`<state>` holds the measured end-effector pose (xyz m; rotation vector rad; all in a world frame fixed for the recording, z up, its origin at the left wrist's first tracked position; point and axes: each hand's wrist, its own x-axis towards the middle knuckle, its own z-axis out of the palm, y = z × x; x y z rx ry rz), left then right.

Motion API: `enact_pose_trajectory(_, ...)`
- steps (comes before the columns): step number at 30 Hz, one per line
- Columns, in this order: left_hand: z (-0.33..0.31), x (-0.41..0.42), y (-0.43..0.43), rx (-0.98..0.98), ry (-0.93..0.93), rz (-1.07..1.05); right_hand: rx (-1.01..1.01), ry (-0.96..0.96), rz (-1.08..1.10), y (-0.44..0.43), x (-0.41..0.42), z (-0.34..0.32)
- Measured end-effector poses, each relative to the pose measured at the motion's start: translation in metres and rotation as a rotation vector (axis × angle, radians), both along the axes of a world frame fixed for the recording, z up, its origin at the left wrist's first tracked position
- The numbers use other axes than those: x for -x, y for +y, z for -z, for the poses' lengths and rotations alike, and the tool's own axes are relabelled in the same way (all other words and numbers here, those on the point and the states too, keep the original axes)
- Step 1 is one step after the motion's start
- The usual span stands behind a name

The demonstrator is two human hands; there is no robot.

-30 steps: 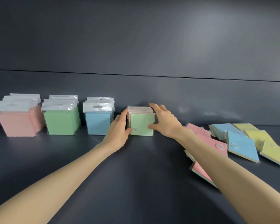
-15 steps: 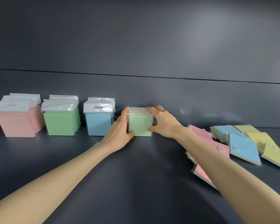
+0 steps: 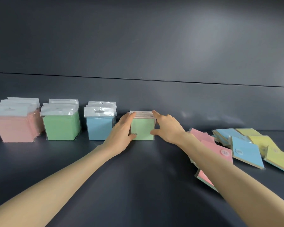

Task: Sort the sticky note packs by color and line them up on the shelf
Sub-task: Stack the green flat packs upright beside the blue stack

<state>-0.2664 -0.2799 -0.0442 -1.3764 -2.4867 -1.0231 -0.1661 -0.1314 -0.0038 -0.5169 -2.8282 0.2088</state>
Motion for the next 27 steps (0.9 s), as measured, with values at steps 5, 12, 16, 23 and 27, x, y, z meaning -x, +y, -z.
enact_pose_trajectory(5,-0.004,-0.002,0.001,0.02,0.043,-0.025,0.003,-0.003,-0.016,-0.001,-0.002,0.001)
enact_pose_trajectory(12,-0.009,-0.005,-0.001,0.098,0.085,-0.046,-0.036,-0.041,-0.001,-0.003,-0.003,0.0)
enact_pose_trajectory(16,-0.011,-0.007,0.002,0.132,0.13,-0.075,-0.03,-0.061,0.005,-0.005,-0.003,0.0)
enact_pose_trajectory(23,-0.014,-0.009,0.004,0.215,0.247,-0.103,0.019,-0.043,0.035,-0.006,0.0,0.002)
enact_pose_trajectory(27,-0.024,-0.013,-0.002,0.185,0.198,-0.079,0.022,0.022,0.046,-0.002,-0.006,-0.008)
